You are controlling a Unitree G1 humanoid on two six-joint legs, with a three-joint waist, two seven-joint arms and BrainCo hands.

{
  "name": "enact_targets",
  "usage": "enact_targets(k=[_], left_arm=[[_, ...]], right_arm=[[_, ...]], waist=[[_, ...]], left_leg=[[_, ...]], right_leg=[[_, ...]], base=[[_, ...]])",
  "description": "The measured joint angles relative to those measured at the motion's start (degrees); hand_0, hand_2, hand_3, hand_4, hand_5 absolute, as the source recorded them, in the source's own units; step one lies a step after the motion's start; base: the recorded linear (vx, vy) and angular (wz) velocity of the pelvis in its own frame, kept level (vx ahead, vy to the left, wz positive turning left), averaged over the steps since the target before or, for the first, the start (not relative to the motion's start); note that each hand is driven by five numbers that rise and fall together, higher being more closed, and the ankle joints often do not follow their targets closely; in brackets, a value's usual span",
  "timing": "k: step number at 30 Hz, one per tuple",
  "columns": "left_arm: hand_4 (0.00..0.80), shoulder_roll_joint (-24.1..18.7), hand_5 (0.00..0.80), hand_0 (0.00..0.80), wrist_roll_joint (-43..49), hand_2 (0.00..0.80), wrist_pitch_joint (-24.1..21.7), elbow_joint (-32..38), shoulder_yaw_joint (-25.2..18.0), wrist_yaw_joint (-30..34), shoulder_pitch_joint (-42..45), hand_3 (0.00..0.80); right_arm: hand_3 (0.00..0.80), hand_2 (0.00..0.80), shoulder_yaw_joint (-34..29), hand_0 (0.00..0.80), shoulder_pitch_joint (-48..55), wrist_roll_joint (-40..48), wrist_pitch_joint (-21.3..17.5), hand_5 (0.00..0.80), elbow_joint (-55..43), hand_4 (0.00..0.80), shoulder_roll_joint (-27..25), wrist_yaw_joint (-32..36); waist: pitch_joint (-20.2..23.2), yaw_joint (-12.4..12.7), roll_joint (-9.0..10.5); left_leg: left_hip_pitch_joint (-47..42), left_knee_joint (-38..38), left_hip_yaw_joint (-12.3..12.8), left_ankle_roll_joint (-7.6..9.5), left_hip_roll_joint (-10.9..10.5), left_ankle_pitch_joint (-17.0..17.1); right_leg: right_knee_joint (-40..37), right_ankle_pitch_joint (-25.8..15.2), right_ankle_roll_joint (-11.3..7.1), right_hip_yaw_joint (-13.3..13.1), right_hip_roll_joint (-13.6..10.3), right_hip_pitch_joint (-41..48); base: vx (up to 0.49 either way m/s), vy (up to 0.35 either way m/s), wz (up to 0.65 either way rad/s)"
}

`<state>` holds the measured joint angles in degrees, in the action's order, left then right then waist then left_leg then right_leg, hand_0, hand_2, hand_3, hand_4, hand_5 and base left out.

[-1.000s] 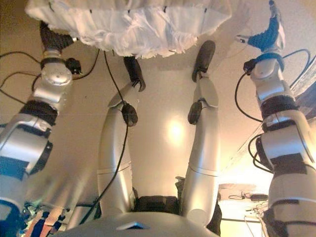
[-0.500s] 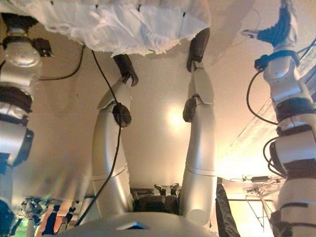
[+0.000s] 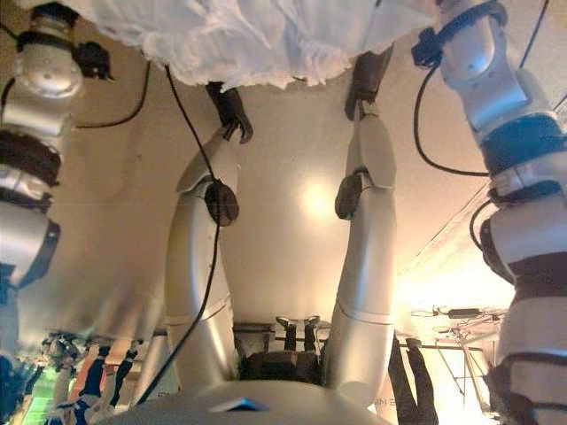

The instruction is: Pick up the cushion and take it to the sofa

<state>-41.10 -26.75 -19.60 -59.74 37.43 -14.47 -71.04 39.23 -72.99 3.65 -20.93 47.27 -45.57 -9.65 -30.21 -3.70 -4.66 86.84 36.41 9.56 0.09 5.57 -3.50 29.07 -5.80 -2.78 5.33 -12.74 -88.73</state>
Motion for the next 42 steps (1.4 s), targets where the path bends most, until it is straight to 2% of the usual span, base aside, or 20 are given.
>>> enact_targets(k=[3,4,5,6,7,8,13,18,24,26,28,31,33,35,36,39,42], left_arm=[[0.000,0.02,0.000,0.000,-1.17,0.000,0.10,0.22,0.16,0.63,0.05,0.000],[0.078,0.07,0.078,0.078,-1.64,0.078,0.09,0.27,0.14,1.18,0.14,0.078],[0.756,0.09,0.756,0.756,-2.15,0.756,0.09,0.44,0.13,2.01,0.24,0.756],[0.800,0.05,0.800,0.800,-2.65,0.800,0.08,1.10,0.12,3.13,0.46,0.800],[0.800,-0.06,0.800,0.800,-3.46,0.800,-0.05,1.87,0.11,4.08,0.69,0.800],[0.800,-0.10,0.800,0.800,-3.53,0.800,-0.50,2.70,0.08,5.59,1.09,0.800],[0.800,0.01,0.800,0.800,-7.31,0.800,-0.92,5.53,0.09,8.94,2.55,0.800],[0.800,2.34,0.800,0.800,-10.81,0.800,-2.13,8.31,-0.44,11.50,5.52,0.800],[0.800,6.60,0.800,0.800,-11.46,0.800,-2.68,12.40,-2.96,13.08,15.11,0.800],[0.800,9.15,0.800,0.800,-11.80,0.800,-3.07,14.89,-5.01,14.20,21.40,0.800],[0.800,9.98,0.800,0.800,-11.78,0.800,-3.50,16.48,-5.27,14.63,25.19,0.800],[0.800,12.08,0.800,0.800,-11.51,0.800,-4.33,21.10,-6.18,15.78,35.29,0.800],[0.800,12.31,0.800,0.800,-11.51,0.800,-5.04,22.82,-6.24,16.43,39.14,0.800],[0.800,12.19,0.800,0.800,-11.53,0.800,-5.60,26.53,-7.63,17.88,44.60,0.800],[0.800,12.13,0.800,0.800,-11.53,0.800,-5.59,26.96,-7.82,18.03,45.27,0.800],[0.800,12.43,0.800,0.800,-11.54,0.800,-5.16,29.81,-10.35,19.62,51.09,0.800],[0.800,12.25,0.800,0.800,-11.48,0.800,-4.76,34.03,-12.28,20.78,54.96,0.800]], right_arm=[[0.000,0.000,-0.02,0.000,0.22,1.52,0.05,0.000,-0.51,0.000,-0.13,0.73],[0.000,0.000,-0.08,0.000,0.73,2.37,0.05,0.000,-1.18,0.000,-0.18,0.79],[0.000,0.000,-0.21,0.000,0.98,3.46,0.05,0.000,-1.94,0.000,-0.22,1.22],[0.000,0.000,-0.27,0.000,1.19,4.74,0.05,0.000,-2.34,0.000,-0.22,1.93],[0.348,0.348,-0.32,0.348,1.29,5.76,0.05,0.348,-2.37,0.348,-0.21,2.82],[0.800,0.800,-0.40,0.800,1.80,7.50,0.05,0.800,-2.47,0.800,-0.20,4.55],[0.800,0.800,-1.14,0.800,3.64,12.38,1.40,0.800,-5.74,0.800,-0.49,9.53],[0.800,0.800,-3.75,0.800,5.54,12.85,2.83,0.800,-6.51,0.800,-0.39,9.61],[0.800,0.800,-7.69,0.800,13.04,12.73,3.58,0.800,-7.30,0.800,0.80,7.69],[0.800,0.800,-10.17,0.800,19.11,12.15,3.56,0.800,-8.64,0.800,2.52,5.74],[0.800,0.800,-11.04,0.800,23.02,11.43,3.40,0.800,-9.32,0.800,3.44,4.73],[0.800,0.800,-12.84,0.800,33.90,9.26,2.87,0.800,-11.23,0.800,6.24,1.56],[0.800,0.800,-13.45,0.800,38.69,9.26,1.76,0.800,-12.58,0.800,7.28,0.96],[0.800,0.800,-16.45,0.800,46.17,8.76,-0.21,0.800,-16.20,0.800,8.56,0.41],[0.800,0.800,-16.92,0.800,47.16,8.73,-0.27,0.800,-16.54,0.800,8.97,0.41],[0.800,0.800,-20.79,0.800,55.44,7.42,-0.59,0.800,-21.53,0.800,11.96,0.68],[0.800,0.800,-23.80,0.800,60.26,7.24,-1.15,0.800,-26.64,0.800,13.34,1.66]], waist=[[0.00,-0.06,0.00],[0.00,-0.07,0.00],[0.00,-0.11,0.00],[0.00,-0.13,0.00],[0.00,-0.11,0.00],[0.00,-0.07,0.00],[0.00,-0.20,0.00],[0.00,-0.12,-0.01],[-0.01,0.01,0.00],[-0.06,0.03,0.09],[-0.06,0.10,0.13],[-0.03,0.42,0.53],[0.63,0.96,1.77],[0.80,1.42,3.10],[0.74,1.42,3.25],[0.14,1.69,5.40],[0.55,2.01,6.18]], left_leg=[[0.00,-0.13,-0.02,0.00,-0.05,0.01],[-0.01,-0.19,-0.03,0.01,-0.05,0.01],[-0.02,-0.26,-0.04,0.01,-0.05,0.02],[-0.02,-0.44,-0.04,0.04,-0.07,0.06],[-0.02,-0.58,-0.02,0.07,-0.11,0.09],[-0.05,-0.68,-0.01,0.07,-0.18,0.10],[-0.05,-0.92,0.08,0.08,-0.54,0.09],[-0.14,-0.91,0.09,0.08,-0.71,0.11],[-4.01,-0.13,-0.31,-0.01,-0.78,0.12],[-8.89,-0.84,-0.48,-0.12,-1.00,0.37],[-12.65,-2.03,-0.65,-0.23,-1.20,0.82],[-25.51,-6.62,-2.10,-0.98,-1.58,1.93],[-31.06,-9.20,-2.15,-1.38,-1.64,2.35],[-39.04,-13.05,-2.36,-1.84,-1.44,3.13],[-40.17,-13.36,-2.47,-1.89,-1.44,3.34],[-52.37,-16.65,-2.50,-2.42,-1.10,3.10],[-60.05,-19.66,-2.43,-2.51,-1.13,3.01]], right_leg=[[-0.03,0.03,-0.04,0.00,-0.01,0.00],[-0.05,0.03,-0.04,0.00,0.00,0.00],[-0.10,0.03,-0.04,0.00,0.01,0.00],[-0.31,0.00,-0.06,0.00,0.03,0.00],[-0.38,-0.01,-0.08,0.00,0.02,-0.01],[-0.42,0.00,-0.10,0.00,-0.02,-0.01],[-0.38,0.21,-0.36,-0.08,-0.33,-0.21],[0.16,0.43,-0.38,-0.24,-0.48,-0.42],[1.87,1.03,-0.13,-0.32,-0.80,3.04],[1.55,1.04,-0.13,-0.10,-1.01,7.87],[0.73,1.00,-0.15,0.21,-1.10,11.74],[-3.43,1.39,-0.09,2.72,-1.10,25.33],[-5.77,1.29,-0.12,3.36,-0.91,30.67],[-9.43,1.02,-0.42,5.84,-0.70,39.35],[-9.69,0.82,-0.36,6.20,-0.60,40.66],[-13.79,-0.15,-0.20,7.39,0.51,53.42],[-16.73,-0.21,-0.53,7.91,0.82,61.23]], base=[[0.000,0.000,0.00],[0.000,0.000,0.00],[0.000,0.000,0.00],[0.000,0.000,0.00],[0.000,0.000,0.00],[-0.007,0.009,0.04],[-0.013,-0.003,0.04],[-0.034,-0.049,0.02],[-0.051,-0.086,-0.01],[-0.057,-0.101,-0.04],[-0.060,-0.109,0.00],[-0.001,-0.135,0.03],[-0.035,-0.061,-0.08],[0.023,-0.078,-0.01],[0.057,-0.079,0.06],[0.044,-0.012,-0.03],[0.082,0.020,-0.01]])
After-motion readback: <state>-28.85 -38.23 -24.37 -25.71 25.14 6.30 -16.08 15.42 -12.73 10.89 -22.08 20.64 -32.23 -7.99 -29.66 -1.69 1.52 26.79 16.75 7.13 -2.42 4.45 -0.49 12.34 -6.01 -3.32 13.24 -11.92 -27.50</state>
